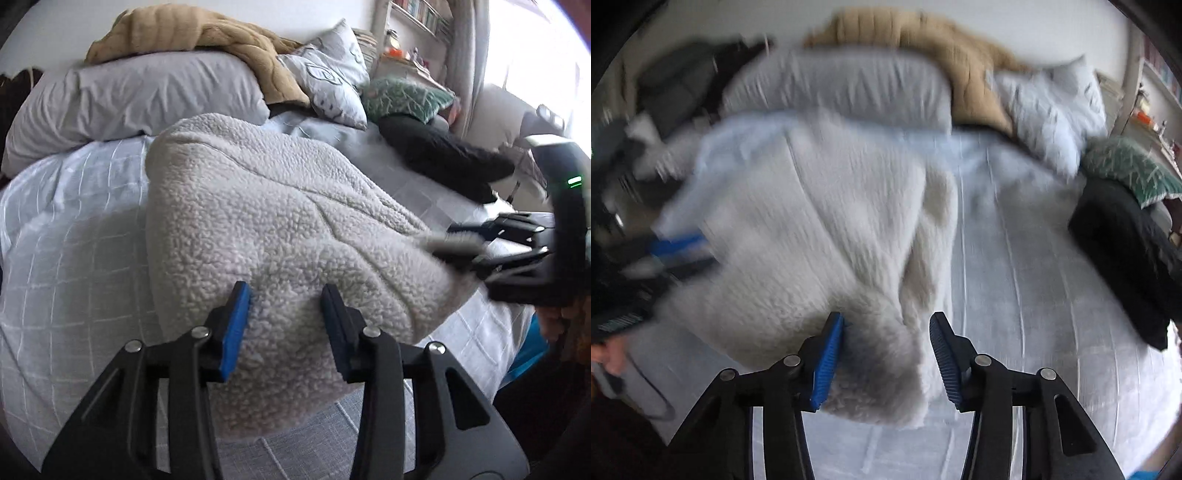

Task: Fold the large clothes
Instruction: 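Release the folded bundle and pull both grippers back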

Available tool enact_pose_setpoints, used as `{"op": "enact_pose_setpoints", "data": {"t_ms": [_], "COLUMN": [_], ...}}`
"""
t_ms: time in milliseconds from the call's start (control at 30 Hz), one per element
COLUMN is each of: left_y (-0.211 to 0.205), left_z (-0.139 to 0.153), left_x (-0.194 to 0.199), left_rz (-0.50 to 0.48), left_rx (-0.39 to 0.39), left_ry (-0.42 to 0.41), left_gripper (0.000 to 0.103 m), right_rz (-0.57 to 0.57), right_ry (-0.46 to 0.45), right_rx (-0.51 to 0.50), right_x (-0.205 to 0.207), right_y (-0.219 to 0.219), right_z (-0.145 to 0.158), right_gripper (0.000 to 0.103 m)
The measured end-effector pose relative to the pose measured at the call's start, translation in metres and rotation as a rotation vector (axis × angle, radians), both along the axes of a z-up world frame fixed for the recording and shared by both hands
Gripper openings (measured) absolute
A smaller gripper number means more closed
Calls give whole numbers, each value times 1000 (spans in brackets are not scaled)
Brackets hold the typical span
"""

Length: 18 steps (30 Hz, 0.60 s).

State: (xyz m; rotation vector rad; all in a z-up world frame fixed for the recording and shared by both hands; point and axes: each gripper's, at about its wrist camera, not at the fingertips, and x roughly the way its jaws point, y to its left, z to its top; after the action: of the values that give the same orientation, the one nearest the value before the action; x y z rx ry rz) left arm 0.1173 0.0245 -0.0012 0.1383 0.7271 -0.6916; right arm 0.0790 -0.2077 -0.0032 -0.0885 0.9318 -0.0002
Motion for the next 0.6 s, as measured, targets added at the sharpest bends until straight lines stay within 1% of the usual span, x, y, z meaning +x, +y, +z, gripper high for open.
{"op": "enact_pose_setpoints", "data": {"t_ms": [33,67,100,167,233,333,400,433,533,600], "left_y": [-3,-6,-10,-17,-18,-15,-15,-14,-12,-11], "left_z": [-2,-4,-5,-4,-1,8,13,16,20,21], "left_x": [-1,-2,-5,-13,-14,-20,-25,-27,-33,-34], "left_rz": [-10,-22,-30,-3,38,82,96,100,108,118], "left_rx": [4,10,20,52,62,75,97,102,98,97], "left_ry": [1,0,-10,-49,-56,-69,-85,-90,-81,-65], "left_gripper": [42,42,42,42,43,46,54,56,57,57], "right_rz": [-13,-23,-27,-35,-56,-61,-62,-63,-67,-72], "right_ry": [64,106,140,135,116,77,49,26,-1,0], "right_rx": [-4,-12,-45,-88,-98,-101,-86,-68,-30,-19], "right_x": [6,10,14,14,11,5,-4,-8,-20,-24], "right_y": [-2,-3,-1,3,6,8,7,6,1,-2], "right_z": [-16,-28,-43,-48,-42,-29,-20,-12,0,2], "right_gripper": [49,48,48,48,48,48,49,49,50,50]}}
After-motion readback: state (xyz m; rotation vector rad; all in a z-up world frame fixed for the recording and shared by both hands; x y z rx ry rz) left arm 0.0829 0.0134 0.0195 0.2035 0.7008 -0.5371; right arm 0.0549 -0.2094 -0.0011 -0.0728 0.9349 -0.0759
